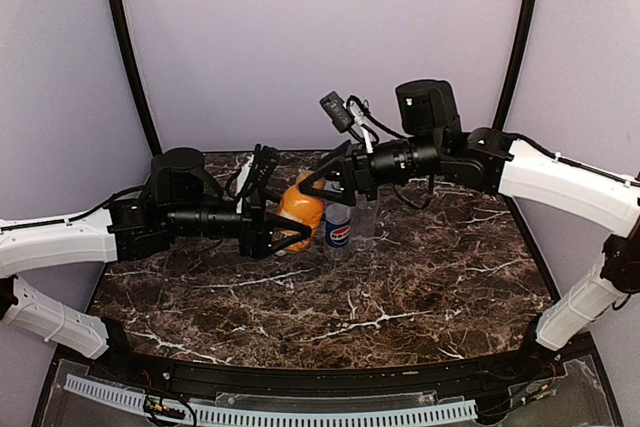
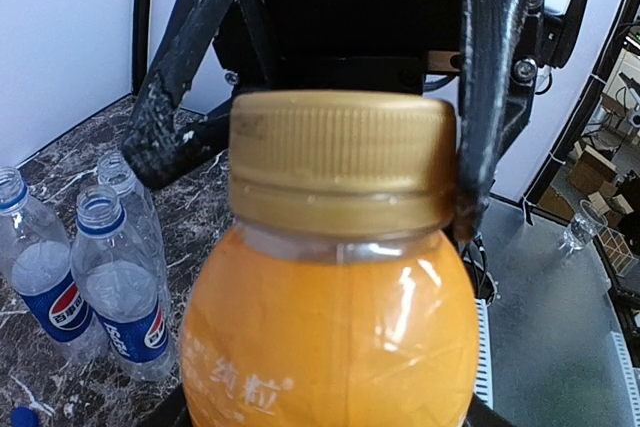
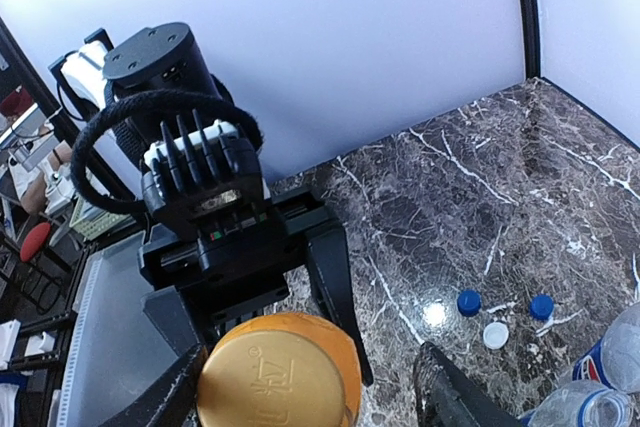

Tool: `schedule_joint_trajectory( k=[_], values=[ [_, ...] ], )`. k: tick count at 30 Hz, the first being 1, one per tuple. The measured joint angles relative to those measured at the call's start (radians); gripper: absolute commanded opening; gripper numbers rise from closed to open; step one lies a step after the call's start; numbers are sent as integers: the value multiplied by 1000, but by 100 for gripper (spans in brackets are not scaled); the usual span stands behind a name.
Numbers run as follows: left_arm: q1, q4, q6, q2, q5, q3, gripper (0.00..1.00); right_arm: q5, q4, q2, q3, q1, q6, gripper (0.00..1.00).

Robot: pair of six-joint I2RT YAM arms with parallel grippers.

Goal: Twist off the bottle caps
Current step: Pass from the right arm to the left

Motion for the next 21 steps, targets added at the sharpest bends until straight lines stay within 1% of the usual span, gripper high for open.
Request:
schedule_joint_trajectory(
  k=[4,9,13,21],
  values=[
    [0,49,-35,6,-13,-10,24,22,83,-1,-27,1,55,59],
    [0,85,-60,15,-14,-18,23,32,133,-1,-40,1,86,61],
    [0,95,-69,17,-14,-18,23,32,161,-2,-50,1,95,55],
    [0,100,-72,22,-13,-18,22,32,198,-15,-73,1,108,60]
  ],
)
